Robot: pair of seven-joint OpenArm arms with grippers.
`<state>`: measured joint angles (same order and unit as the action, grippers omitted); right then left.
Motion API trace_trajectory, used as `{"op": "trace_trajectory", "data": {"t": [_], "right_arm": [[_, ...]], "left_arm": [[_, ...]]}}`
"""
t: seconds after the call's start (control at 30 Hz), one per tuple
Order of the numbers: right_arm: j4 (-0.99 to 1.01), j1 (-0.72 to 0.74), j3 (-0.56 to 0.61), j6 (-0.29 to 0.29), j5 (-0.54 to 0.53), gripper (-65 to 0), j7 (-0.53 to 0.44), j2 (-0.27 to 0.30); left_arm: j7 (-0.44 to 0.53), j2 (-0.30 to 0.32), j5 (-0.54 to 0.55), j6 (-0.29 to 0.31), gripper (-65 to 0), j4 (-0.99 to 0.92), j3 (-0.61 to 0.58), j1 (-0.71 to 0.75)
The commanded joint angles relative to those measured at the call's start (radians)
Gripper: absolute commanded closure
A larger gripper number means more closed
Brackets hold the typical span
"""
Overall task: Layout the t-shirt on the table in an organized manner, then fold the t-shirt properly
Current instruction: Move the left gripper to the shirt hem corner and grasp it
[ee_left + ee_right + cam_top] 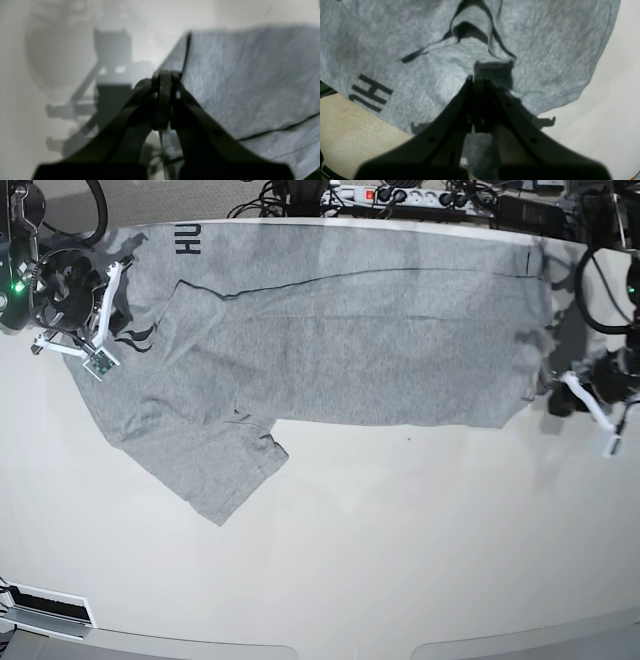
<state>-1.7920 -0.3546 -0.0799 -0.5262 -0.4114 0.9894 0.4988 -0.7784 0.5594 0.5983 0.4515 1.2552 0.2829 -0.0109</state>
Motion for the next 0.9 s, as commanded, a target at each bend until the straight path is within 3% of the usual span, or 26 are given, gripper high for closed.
{"op": "trace_trajectory", "data": {"t": [0.0,0.2,0.53,0.67,0.87], "right_arm": [[-0.014,0.005,-0.006,-0.002,-0.007,0.0,-0.019,0.017],[-0.013,0.005,-0.006,0.000,-0.007,0.0,-0.028,0.017],[-0.013,0.005,-0.006,0.000,-0.007,0.0,-0.035,0.017],[-0.013,0.005,-0.006,0.013,-0.006,0.0,-0.044,0.016],[-0.013,0.005,-0.006,0.022,-0.007,0.0,-0.044,0.017]], "left_arm": [[0.038,0.022,-0.001,0.001,0.0,0.005,-0.008,-0.024],[0.104,0.021,-0.057,0.001,0.0,-0.087,-0.097,-0.080],[0.211,-0.024,-0.109,0.006,0.0,-0.350,-0.100,-0.209],[0.187,-0.022,-0.077,0.055,0.0,-0.348,-0.100,-0.237],[0.029,-0.008,-0.005,0.058,0.0,-0.270,-0.099,-0.253]]}}
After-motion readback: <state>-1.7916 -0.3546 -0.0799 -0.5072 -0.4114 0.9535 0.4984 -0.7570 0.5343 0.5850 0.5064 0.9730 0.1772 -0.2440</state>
